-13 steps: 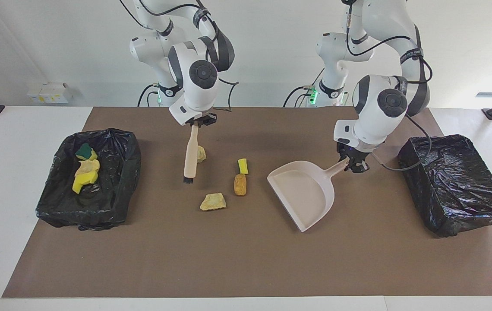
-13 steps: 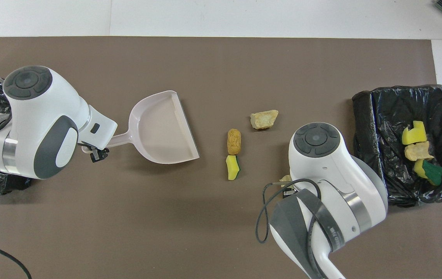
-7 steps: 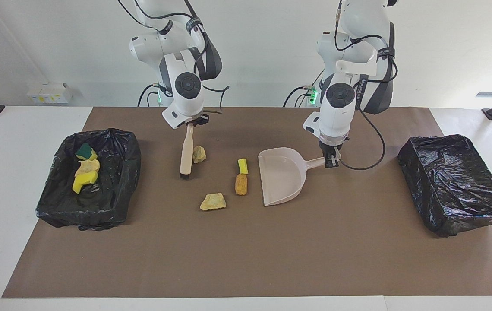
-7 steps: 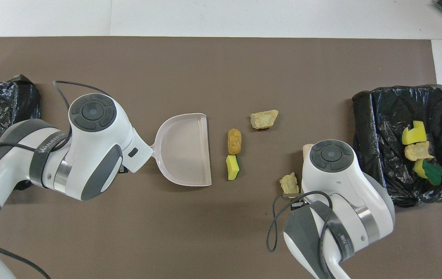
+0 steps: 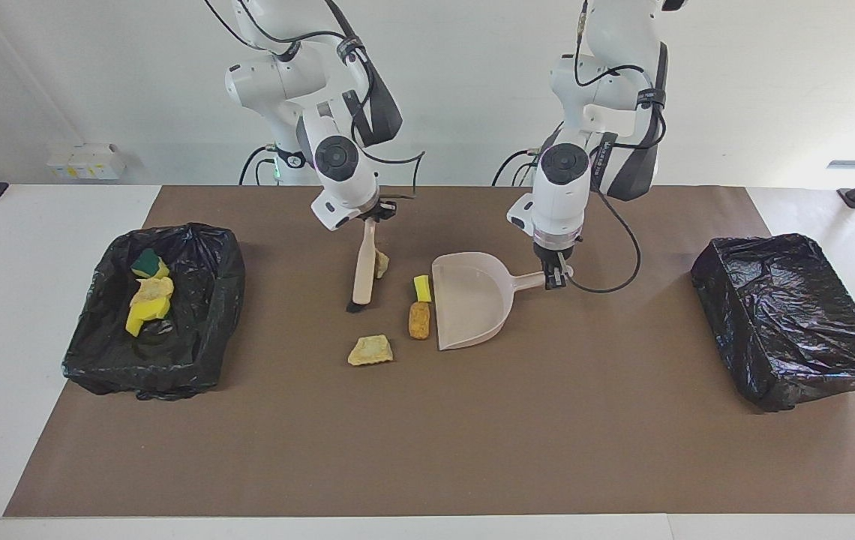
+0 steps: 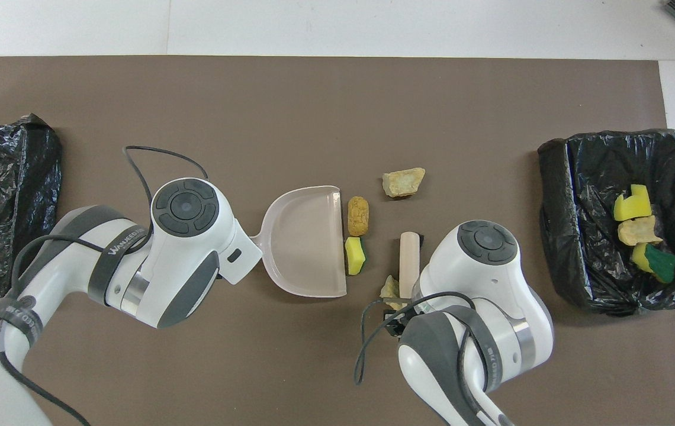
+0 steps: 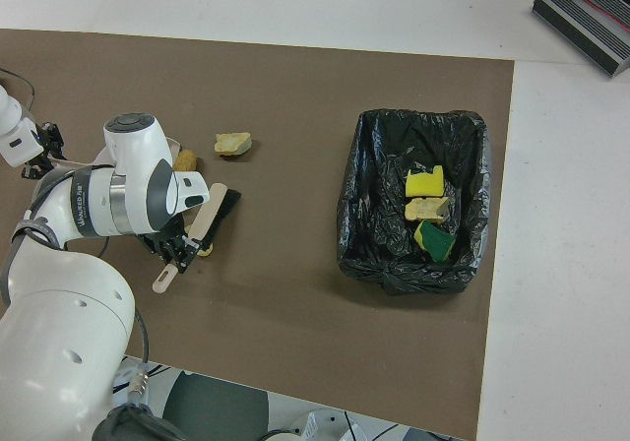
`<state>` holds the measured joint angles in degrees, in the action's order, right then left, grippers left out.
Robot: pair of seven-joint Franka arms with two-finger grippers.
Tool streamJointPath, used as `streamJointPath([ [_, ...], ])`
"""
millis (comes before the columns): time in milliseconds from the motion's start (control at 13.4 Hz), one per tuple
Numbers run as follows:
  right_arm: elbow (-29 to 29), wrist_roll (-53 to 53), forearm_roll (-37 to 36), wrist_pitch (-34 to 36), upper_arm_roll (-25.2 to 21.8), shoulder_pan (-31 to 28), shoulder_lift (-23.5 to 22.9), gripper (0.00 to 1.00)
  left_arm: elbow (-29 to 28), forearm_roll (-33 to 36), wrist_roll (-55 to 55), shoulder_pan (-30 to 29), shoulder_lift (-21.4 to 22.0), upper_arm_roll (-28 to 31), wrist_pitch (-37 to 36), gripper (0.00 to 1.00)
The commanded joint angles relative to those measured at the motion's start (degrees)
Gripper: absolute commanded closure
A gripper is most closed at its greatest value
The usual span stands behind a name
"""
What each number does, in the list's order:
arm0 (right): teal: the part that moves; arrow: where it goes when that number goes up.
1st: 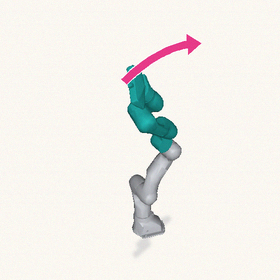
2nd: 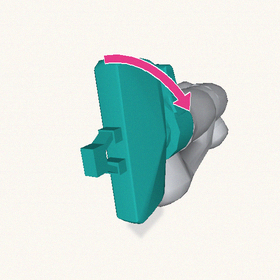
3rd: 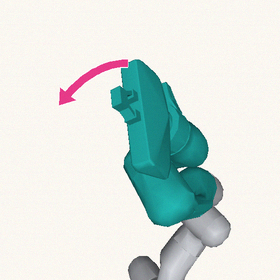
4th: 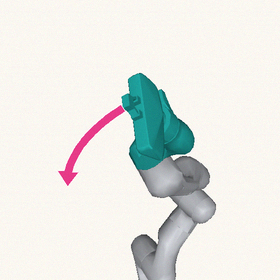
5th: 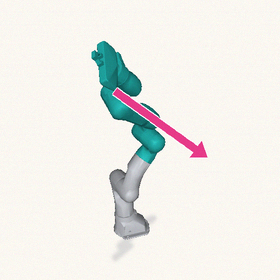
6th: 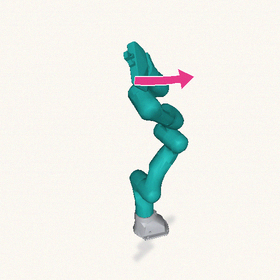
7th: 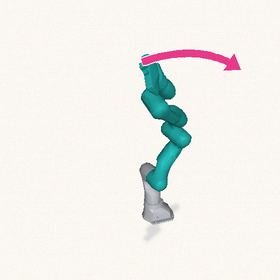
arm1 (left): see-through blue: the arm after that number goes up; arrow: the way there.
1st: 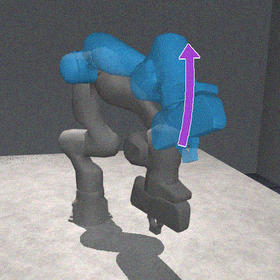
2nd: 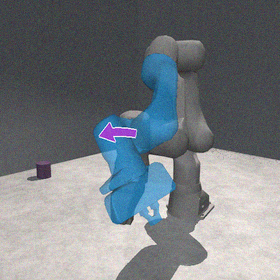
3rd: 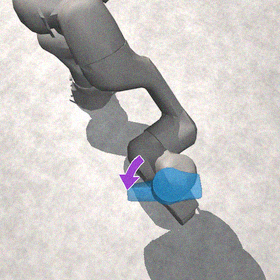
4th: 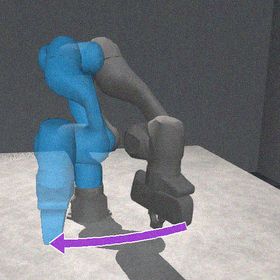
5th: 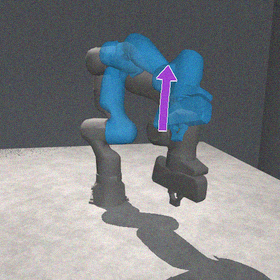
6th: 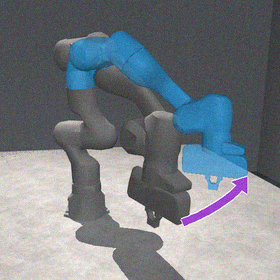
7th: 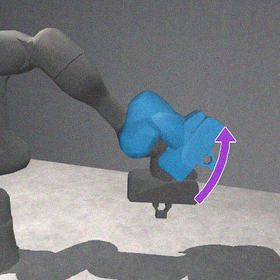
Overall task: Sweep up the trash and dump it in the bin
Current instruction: 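Brush the remaining debris into the dustpan with the right gripper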
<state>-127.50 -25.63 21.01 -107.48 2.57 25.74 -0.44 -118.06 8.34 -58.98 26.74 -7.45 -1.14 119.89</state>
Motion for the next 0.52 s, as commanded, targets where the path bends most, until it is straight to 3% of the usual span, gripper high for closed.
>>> streamJointPath([
  [0, 2.1, 0.6, 10.2, -3.3, 0.2, 3.2, -3.0, 1.0, -3.2, 0.3, 1.0, 2.5, 2.3, 0.5, 2.5, 1.0],
  [224, 4.6, -0.6, 21.4, -6.4, 0.2, 4.8, -4.4, 1.0, -3.2, -1.0, 0.4, 3.4, 2.3, 0.5, 3.8, 1.0],
  [447, 9.7, -1.4, 19.5, -4.2, 0.1, 4.7, -4.7, 1.0, -4.1, -1.6, 0.4, 3.8, 1.6, 0.5, 6.8, 1.0],
])
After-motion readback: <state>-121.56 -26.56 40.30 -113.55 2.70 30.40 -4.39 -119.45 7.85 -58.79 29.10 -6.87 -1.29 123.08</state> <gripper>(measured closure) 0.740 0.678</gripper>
